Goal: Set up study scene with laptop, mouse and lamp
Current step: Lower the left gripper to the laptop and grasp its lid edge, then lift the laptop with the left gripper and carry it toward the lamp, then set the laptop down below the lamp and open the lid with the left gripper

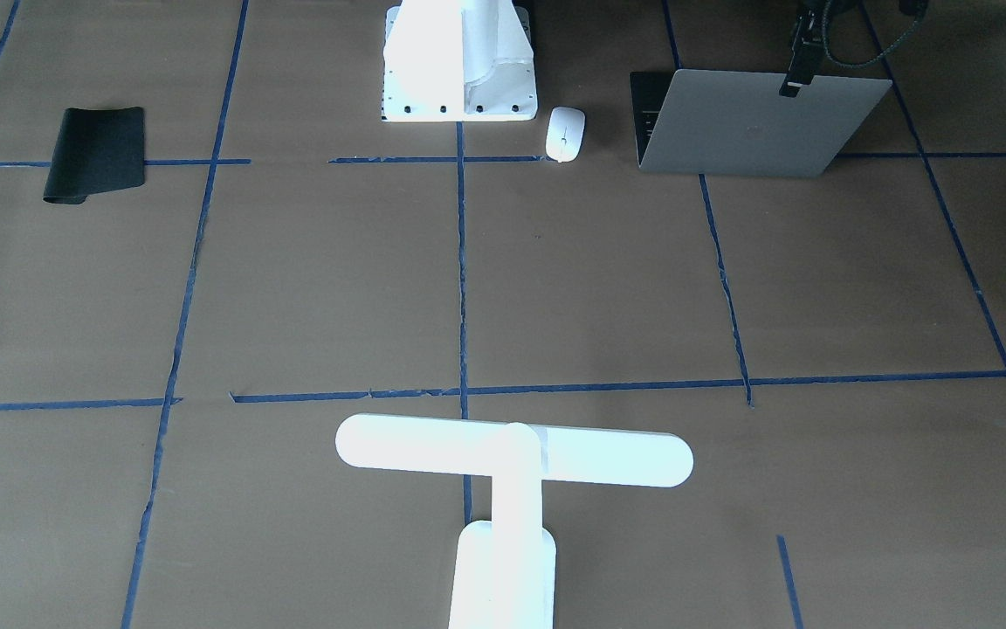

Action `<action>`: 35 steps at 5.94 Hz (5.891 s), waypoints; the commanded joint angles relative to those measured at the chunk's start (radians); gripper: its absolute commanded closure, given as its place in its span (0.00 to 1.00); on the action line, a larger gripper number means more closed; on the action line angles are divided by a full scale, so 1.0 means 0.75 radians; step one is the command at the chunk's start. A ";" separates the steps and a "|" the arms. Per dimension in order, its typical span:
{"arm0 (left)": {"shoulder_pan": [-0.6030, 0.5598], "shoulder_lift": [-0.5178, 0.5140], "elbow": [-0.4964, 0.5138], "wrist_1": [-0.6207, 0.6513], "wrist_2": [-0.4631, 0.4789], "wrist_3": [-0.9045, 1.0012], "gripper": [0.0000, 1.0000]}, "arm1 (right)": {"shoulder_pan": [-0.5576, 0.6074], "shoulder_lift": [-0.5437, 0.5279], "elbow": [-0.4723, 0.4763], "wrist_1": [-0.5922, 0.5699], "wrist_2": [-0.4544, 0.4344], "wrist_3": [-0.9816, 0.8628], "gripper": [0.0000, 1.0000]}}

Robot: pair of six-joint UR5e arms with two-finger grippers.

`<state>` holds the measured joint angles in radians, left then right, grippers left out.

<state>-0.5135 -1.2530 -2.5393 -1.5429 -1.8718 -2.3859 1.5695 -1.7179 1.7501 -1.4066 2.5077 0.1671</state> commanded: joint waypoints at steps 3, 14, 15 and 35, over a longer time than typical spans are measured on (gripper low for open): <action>0.073 -0.041 0.084 0.002 0.000 -0.046 0.00 | 0.004 -0.002 0.002 0.000 0.000 0.000 0.00; -0.341 -0.562 0.245 0.540 -0.002 0.168 1.00 | 0.016 -0.015 0.027 -0.002 0.015 0.047 0.00; -0.411 -0.692 0.378 0.540 0.002 0.168 1.00 | 0.016 -0.012 0.021 -0.002 0.015 0.047 0.00; -0.287 -1.907 1.629 0.292 -0.008 -0.347 0.00 | 0.016 -0.017 0.019 -0.002 0.011 0.047 0.00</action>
<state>-0.7281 -2.6922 -1.3153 -1.3186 -1.8780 -2.6521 1.5815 -1.7315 1.7641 -1.4082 2.5157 0.2025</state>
